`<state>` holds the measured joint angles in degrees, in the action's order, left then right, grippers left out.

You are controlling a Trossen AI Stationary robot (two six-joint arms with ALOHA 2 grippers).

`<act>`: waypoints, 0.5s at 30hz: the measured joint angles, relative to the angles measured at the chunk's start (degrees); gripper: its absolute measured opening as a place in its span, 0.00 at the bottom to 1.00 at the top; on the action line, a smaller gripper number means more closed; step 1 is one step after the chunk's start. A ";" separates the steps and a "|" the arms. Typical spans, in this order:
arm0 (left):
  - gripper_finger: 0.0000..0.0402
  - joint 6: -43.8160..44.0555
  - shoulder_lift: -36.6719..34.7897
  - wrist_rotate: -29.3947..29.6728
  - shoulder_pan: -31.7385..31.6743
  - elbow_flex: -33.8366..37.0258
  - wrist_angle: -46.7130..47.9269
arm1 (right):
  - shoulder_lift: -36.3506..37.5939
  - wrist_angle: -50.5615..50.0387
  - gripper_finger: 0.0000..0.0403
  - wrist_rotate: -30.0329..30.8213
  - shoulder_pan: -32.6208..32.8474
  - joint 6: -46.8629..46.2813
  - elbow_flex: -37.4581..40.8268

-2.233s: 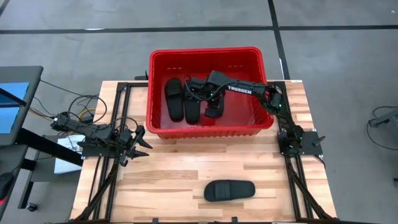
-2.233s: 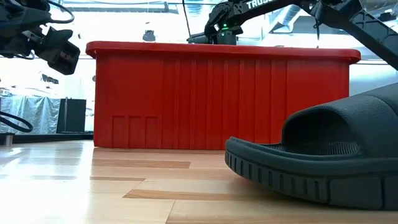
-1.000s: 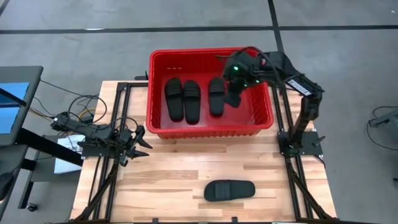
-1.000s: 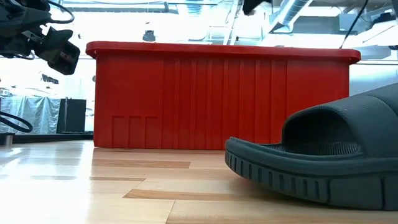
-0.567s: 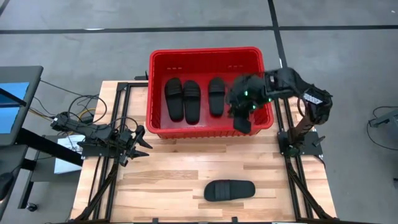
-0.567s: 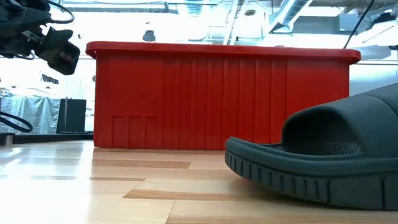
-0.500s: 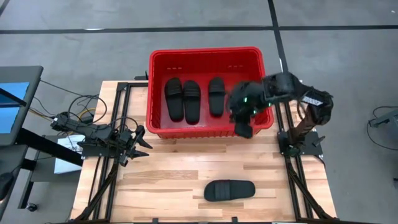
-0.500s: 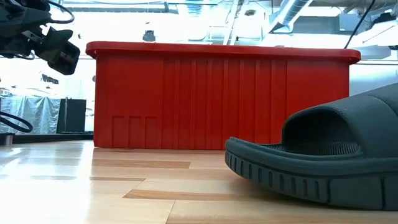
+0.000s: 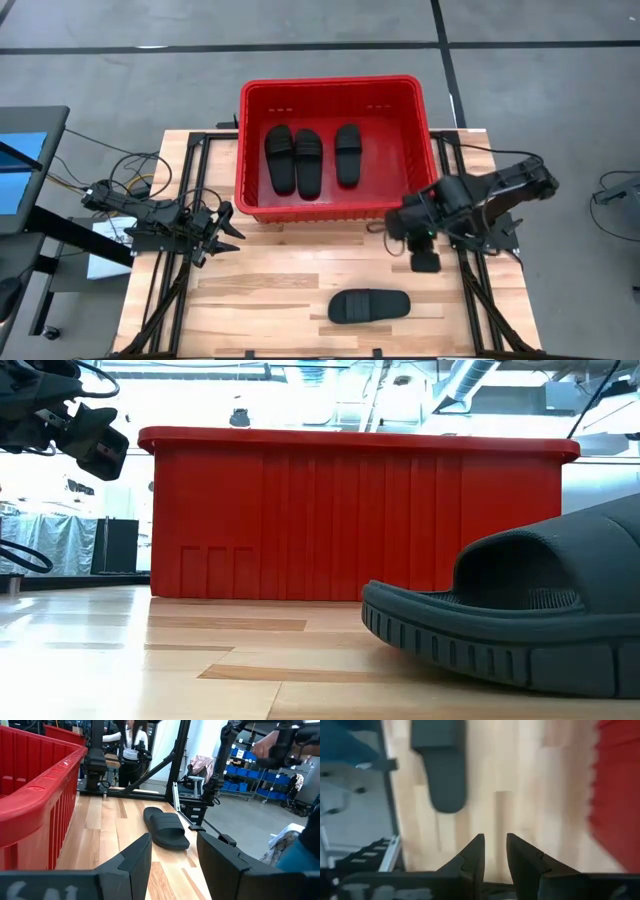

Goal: Pick and place slides into bin
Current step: Put the slipper into the bin

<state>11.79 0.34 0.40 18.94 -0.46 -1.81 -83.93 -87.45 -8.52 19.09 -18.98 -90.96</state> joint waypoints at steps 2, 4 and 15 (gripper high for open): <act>0.37 0.00 0.00 -0.01 0.01 0.01 0.00 | 2.16 3.72 0.18 -1.20 2.53 -2.05 4.45; 0.37 0.00 0.00 0.00 0.01 0.00 0.01 | 4.36 8.68 0.18 -2.17 5.19 -3.55 8.81; 0.37 0.00 0.00 0.00 0.00 0.01 0.00 | 13.54 28.62 0.18 3.27 20.28 -10.62 32.19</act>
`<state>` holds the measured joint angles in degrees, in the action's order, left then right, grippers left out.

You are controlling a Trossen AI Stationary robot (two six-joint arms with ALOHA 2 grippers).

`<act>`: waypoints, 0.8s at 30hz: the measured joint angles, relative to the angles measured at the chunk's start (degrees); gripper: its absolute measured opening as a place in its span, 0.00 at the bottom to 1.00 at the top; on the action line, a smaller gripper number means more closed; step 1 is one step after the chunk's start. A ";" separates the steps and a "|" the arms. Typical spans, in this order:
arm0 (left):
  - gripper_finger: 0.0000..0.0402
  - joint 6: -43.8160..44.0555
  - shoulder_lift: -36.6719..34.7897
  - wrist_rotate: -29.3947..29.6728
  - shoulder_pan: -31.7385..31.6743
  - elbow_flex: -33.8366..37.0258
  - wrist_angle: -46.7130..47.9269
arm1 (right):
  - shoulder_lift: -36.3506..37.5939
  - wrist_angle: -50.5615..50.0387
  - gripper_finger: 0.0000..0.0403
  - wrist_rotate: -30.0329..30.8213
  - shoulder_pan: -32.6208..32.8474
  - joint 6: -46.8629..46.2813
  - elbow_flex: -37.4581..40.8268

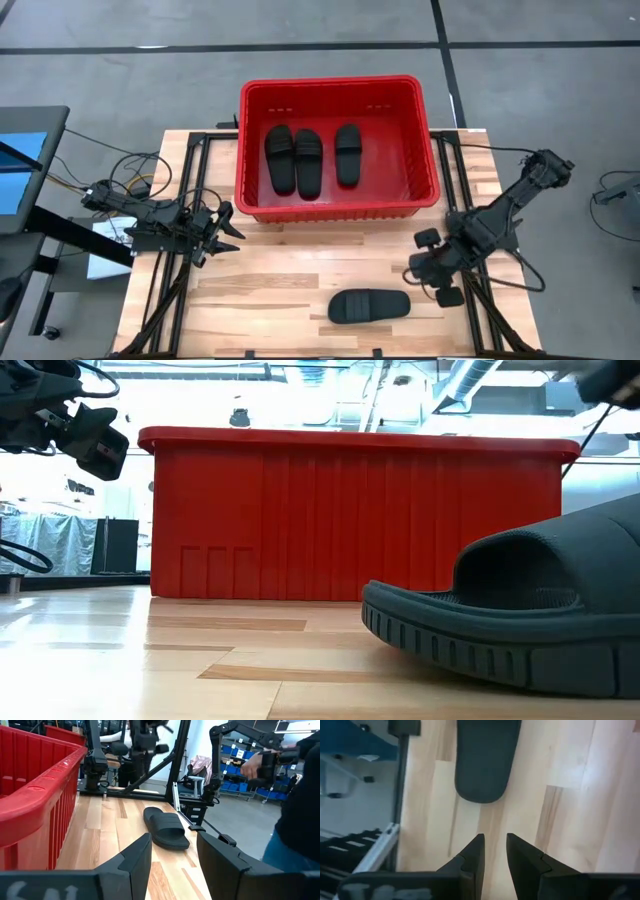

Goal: Pick and place slides into bin
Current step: Put the slipper into the bin

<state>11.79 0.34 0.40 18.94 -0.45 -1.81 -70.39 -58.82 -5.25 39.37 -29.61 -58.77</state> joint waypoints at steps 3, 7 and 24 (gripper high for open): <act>0.37 -0.01 0.00 0.00 0.01 -0.01 -0.01 | 0.88 2.85 0.18 2.18 2.15 -0.42 4.13; 0.37 0.00 0.00 0.00 0.02 -0.02 -0.02 | 0.72 4.55 0.18 4.28 3.58 -0.11 8.15; 0.37 0.00 0.00 -0.01 0.01 0.00 -0.01 | -2.42 18.88 0.18 3.73 9.86 23.10 15.29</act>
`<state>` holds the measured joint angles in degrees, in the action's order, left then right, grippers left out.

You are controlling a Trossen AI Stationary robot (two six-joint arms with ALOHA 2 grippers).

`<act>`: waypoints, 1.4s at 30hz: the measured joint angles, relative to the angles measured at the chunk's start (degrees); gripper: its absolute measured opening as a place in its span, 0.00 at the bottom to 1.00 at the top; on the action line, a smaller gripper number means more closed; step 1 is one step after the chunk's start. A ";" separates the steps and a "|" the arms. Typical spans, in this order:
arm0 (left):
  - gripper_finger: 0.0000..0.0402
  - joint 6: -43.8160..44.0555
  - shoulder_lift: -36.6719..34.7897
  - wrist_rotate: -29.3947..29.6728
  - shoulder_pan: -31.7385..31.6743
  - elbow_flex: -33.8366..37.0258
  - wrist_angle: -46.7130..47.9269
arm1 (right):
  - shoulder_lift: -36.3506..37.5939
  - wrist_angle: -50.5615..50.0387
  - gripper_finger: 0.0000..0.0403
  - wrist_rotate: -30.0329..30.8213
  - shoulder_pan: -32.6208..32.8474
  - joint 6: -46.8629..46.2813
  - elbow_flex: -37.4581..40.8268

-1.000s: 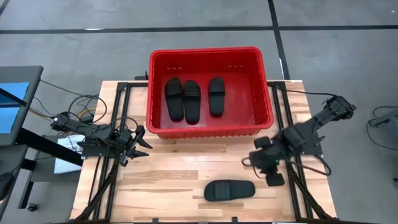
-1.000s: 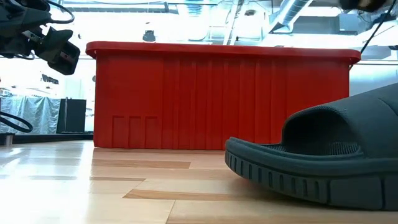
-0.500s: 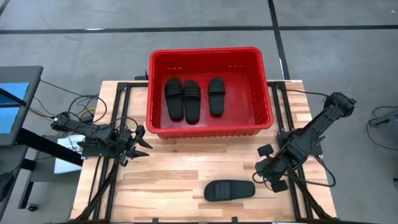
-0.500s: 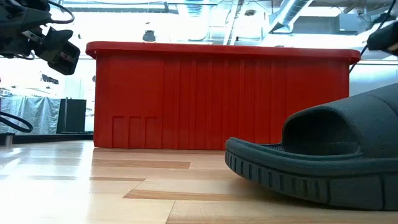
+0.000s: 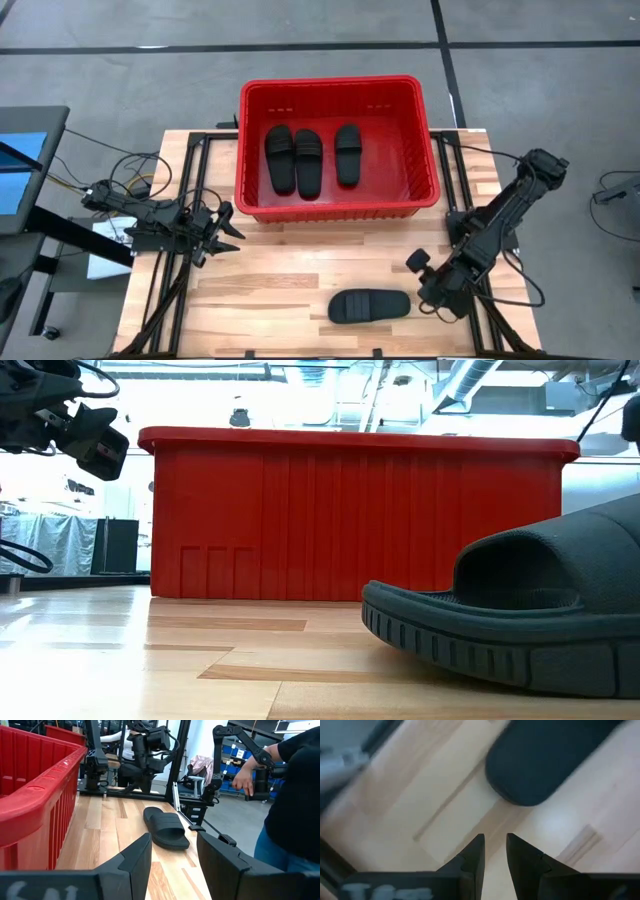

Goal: Pick and place slides into bin
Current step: Put the slipper into the bin

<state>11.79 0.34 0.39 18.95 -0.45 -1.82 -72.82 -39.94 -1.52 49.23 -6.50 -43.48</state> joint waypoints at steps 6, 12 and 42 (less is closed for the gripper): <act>0.37 0.00 0.00 0.00 0.00 -0.01 0.00 | -3.11 0.13 0.18 2.99 0.61 11.76 0.00; 0.37 -0.02 0.00 -0.01 -0.01 0.00 0.01 | -9.03 0.14 0.18 3.36 0.52 21.98 0.00; 0.37 0.00 0.00 0.01 -0.01 0.00 0.01 | -16.74 -5.66 0.18 10.64 2.98 32.48 -8.92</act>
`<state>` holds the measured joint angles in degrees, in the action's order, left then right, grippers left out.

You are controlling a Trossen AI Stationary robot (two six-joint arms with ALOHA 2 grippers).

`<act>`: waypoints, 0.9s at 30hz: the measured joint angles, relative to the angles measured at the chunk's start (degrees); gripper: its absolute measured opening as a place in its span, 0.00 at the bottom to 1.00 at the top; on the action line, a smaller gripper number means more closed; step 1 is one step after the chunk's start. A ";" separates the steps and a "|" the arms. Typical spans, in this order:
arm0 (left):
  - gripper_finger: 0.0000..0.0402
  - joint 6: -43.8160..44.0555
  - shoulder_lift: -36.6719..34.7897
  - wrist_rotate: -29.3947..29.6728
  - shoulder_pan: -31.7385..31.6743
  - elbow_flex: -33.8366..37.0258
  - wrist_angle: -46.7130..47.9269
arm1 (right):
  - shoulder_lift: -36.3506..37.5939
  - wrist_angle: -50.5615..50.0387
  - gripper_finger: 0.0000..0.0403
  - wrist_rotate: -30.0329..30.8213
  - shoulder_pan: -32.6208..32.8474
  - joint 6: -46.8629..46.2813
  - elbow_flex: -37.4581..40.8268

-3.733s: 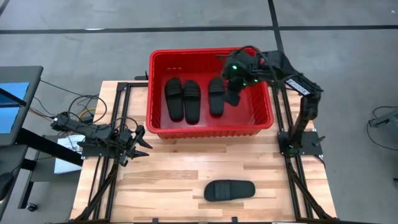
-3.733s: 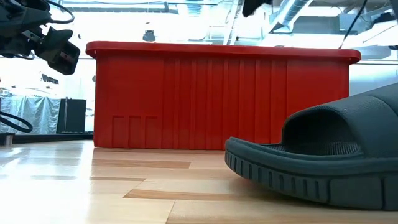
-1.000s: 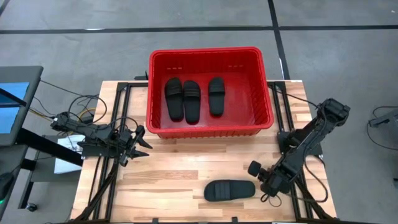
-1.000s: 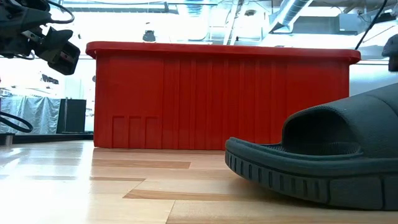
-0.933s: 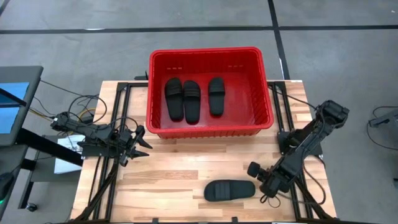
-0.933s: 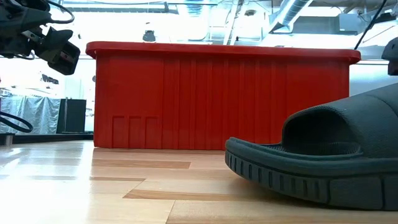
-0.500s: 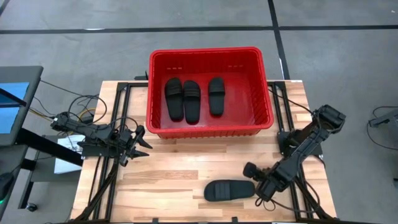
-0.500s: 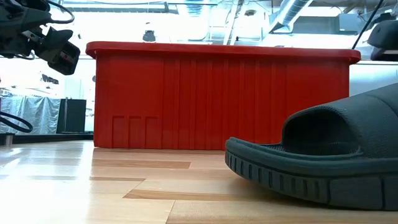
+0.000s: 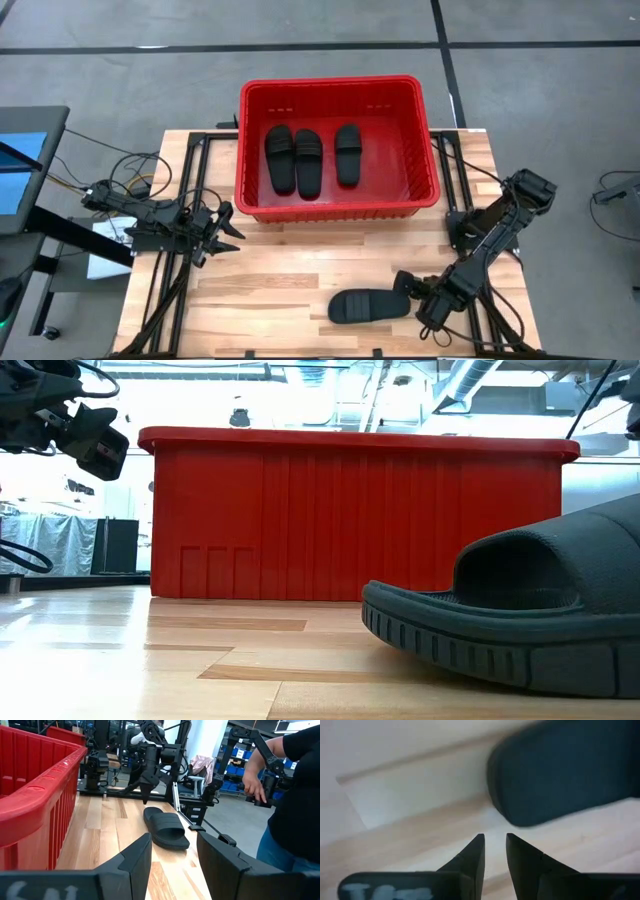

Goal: Pick and place slides into bin
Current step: Put the slipper into the bin

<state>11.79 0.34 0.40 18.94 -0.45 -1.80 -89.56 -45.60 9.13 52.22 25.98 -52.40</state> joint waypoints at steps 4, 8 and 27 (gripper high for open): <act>0.37 0.00 0.00 0.00 0.01 -0.02 0.00 | 0.00 3.07 0.18 -0.03 1.48 0.32 0.00; 0.37 0.00 0.00 0.00 0.02 -0.02 0.00 | 0.00 4.86 0.18 0.23 2.35 2.84 0.00; 0.37 0.00 0.00 -0.02 0.02 -0.02 0.00 | -3.56 9.73 0.18 1.41 1.90 7.36 0.04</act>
<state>11.79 0.34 0.39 18.96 -0.46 -1.80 -93.12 -35.87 10.54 54.12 33.34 -52.36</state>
